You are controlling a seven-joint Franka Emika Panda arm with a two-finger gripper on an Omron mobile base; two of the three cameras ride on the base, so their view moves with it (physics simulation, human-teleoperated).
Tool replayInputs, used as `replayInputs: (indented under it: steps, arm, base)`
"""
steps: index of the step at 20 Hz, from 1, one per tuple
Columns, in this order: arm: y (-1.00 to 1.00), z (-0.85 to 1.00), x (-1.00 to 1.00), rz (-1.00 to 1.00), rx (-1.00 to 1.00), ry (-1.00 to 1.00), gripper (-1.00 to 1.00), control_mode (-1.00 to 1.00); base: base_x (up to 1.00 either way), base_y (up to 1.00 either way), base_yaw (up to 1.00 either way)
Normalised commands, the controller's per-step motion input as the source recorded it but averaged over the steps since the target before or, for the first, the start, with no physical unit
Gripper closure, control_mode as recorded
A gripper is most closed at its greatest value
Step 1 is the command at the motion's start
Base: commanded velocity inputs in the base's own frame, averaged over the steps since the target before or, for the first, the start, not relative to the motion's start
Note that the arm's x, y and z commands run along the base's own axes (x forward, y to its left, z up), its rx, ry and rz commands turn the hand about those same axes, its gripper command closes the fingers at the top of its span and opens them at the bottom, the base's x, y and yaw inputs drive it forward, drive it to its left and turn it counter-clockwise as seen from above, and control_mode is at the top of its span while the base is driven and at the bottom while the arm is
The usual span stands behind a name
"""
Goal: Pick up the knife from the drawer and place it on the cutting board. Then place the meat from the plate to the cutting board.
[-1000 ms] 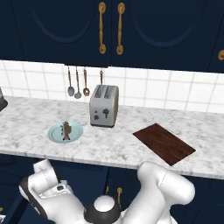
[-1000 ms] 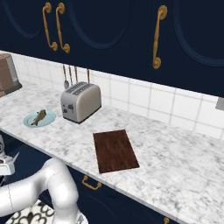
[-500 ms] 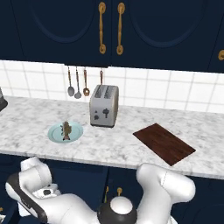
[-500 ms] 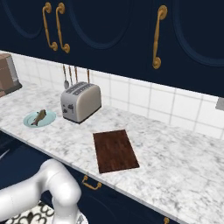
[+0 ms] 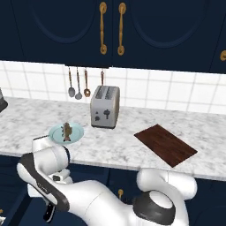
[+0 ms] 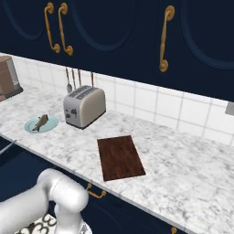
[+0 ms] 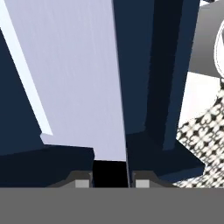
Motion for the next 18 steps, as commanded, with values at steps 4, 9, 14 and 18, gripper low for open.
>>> replayInputs:
  steps: [4,9,14,18]
  arm:
    - [-0.89,0.59,0.16,-0.3,0.0,-0.16,1.0,-1.0]
    - [-1.0,0.1,0.04,-0.37,0.04,-0.09,1.0,-1.0]
    - [-1.0,0.03,0.28,-0.37,0.02,-0.04,1.0,-1.0]
    - [-0.97,0.05,0.44,-0.38,0.01,-0.05,1.0,-1.0]
  base:
    - [0.0,0.0,0.0]
    - [0.0,0.0,0.0]
    - [0.0,0.0,0.0]
    - [0.0,0.0,0.0]
